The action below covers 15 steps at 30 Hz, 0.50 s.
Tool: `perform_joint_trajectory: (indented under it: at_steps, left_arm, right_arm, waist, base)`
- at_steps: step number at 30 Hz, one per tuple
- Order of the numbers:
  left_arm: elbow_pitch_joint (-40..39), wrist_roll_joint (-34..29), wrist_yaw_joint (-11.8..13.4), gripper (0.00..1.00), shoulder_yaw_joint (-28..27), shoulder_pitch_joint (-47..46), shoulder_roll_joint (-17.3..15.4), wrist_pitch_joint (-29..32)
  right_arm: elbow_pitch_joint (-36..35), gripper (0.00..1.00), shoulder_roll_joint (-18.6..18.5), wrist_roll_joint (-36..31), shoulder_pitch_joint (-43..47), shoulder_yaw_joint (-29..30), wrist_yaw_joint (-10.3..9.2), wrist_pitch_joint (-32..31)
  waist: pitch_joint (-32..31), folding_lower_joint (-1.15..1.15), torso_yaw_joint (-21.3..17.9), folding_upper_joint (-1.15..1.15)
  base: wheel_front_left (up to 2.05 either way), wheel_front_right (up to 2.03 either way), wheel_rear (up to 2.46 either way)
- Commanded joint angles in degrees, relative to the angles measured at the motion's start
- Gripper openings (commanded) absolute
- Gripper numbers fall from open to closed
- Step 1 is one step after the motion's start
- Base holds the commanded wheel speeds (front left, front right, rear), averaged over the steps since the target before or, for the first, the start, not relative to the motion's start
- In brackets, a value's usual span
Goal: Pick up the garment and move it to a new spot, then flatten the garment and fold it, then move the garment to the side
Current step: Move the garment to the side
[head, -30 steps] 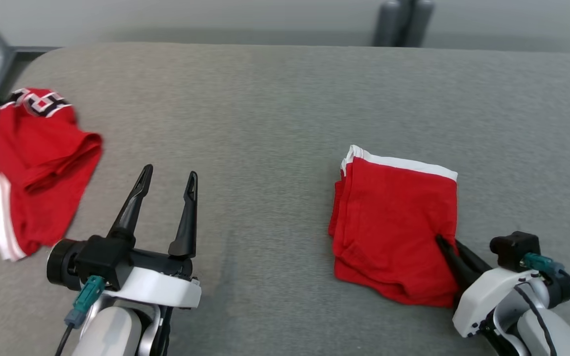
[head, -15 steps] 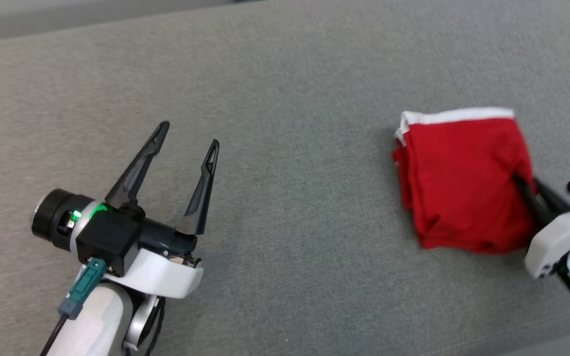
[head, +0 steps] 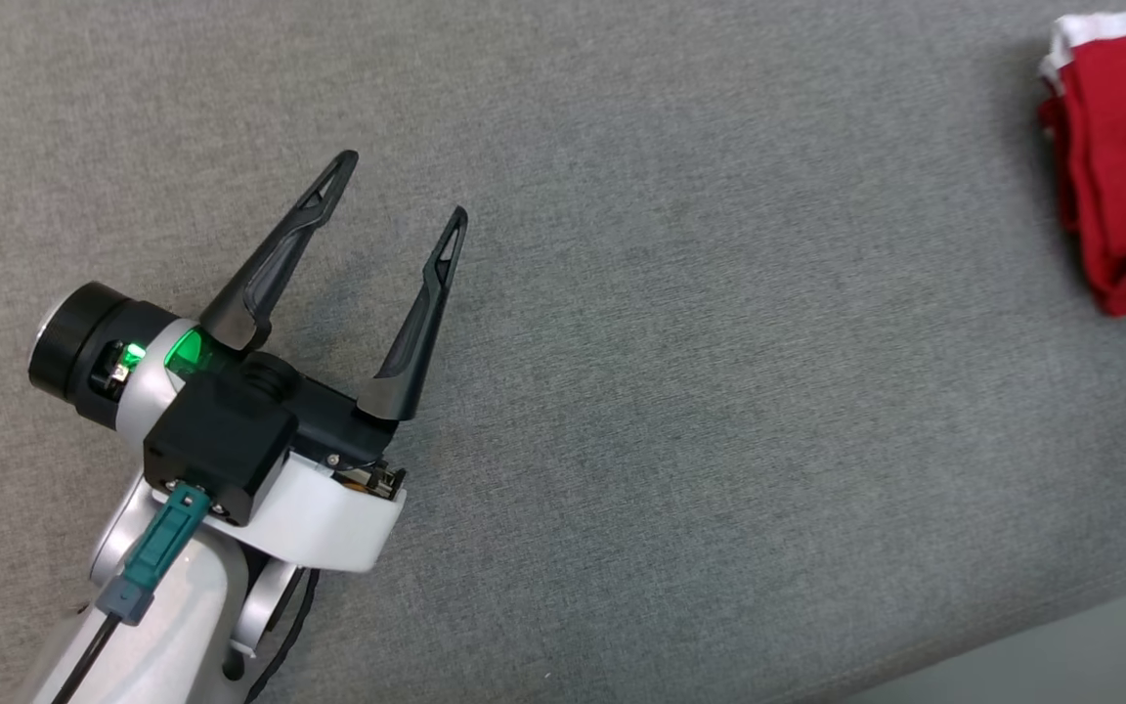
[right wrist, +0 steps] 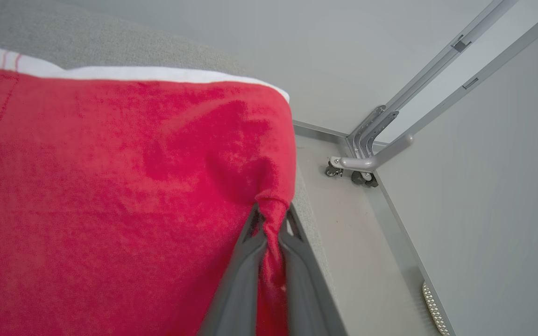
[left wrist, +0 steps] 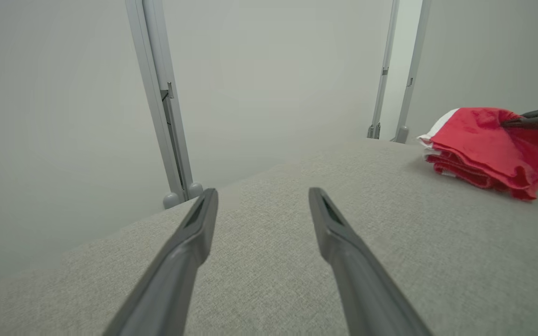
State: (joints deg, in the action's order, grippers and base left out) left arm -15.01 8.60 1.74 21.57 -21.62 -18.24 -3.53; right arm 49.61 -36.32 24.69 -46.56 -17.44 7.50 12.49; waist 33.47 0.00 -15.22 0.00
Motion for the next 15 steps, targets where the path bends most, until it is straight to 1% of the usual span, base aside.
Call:
perform_joint_trajectory:
  at_steps: [1,5,8,9,10,11,12,13,15]
  left_arm:
    - [-0.4,-0.4,0.0,1.0,0.0,-0.9,-0.4,0.2]
    - [-1.5,-0.9,0.0,1.0,0.1,-1.5,-0.9,0.8]
    - [-1.7,-0.9,-0.4,1.0,0.3,-1.8,-1.3,1.0]
    - [-1.7,-0.9,-0.5,1.0,0.3,-2.1,-1.4,1.1]
    - [-1.8,-0.9,-0.5,1.0,0.4,-2.3,-1.4,1.2]
    - [-1.7,-0.9,-0.5,1.0,0.4,-2.4,-1.5,1.2]
    - [-1.6,-0.8,-0.4,1.0,0.5,-2.4,-1.5,1.2]
    - [-1.4,-0.8,-0.4,1.0,0.6,-2.3,-1.5,1.1]
    - [-1.0,-0.5,-0.3,1.0,0.8,-1.8,-1.3,0.9]
  right_arm:
    - [0.7,0.0,-0.5,0.0,-1.2,0.5,-0.01,0.7]
    - [4.2,0.0,-0.3,-1.0,-4.2,2.7,-0.01,1.8]
    - [6.6,0.0,0.8,-1.1,-5.8,3.9,-0.01,2.1]
    - [7.0,0.11,1.1,-1.4,-6.2,4.1,-0.01,2.4]
    - [7.3,0.36,1.4,-1.8,-6.6,4.4,-0.01,2.5]
    - [7.7,0.51,1.8,-2.1,-6.7,4.8,-0.01,2.5]
    - [8.0,0.94,2.5,-2.2,-6.6,5.2,-0.01,2.7]
    - [8.0,1.0,2.8,-2.7,-6.6,5.6,-0.01,2.8]
    - [6.8,1.0,3.5,-3.3,-5.9,7.1,-0.01,2.8]
  waist:
    - [1.3,0.0,0.5,0.0]
    - [3.0,0.0,0.7,0.0]
    - [3.6,0.0,0.8,0.0]
    - [3.6,0.0,0.8,0.0]
    - [3.7,0.0,0.7,0.0]
    - [3.6,0.0,0.6,0.0]
    - [3.4,0.0,0.5,0.0]
    - [3.0,0.0,0.3,0.0]
    - [2.1,0.0,0.0,0.0]
  base:
    - [0.0,0.0,0.0]
    - [0.0,0.0,0.0]
    - [0.0,0.0,0.0]
    - [0.0,0.0,0.0]
    - [0.0,0.0,0.0]
    - [0.0,0.0,0.0]
    - [0.0,0.0,0.0]
    - [0.0,0.0,0.0]
    - [0.0,0.0,0.0]
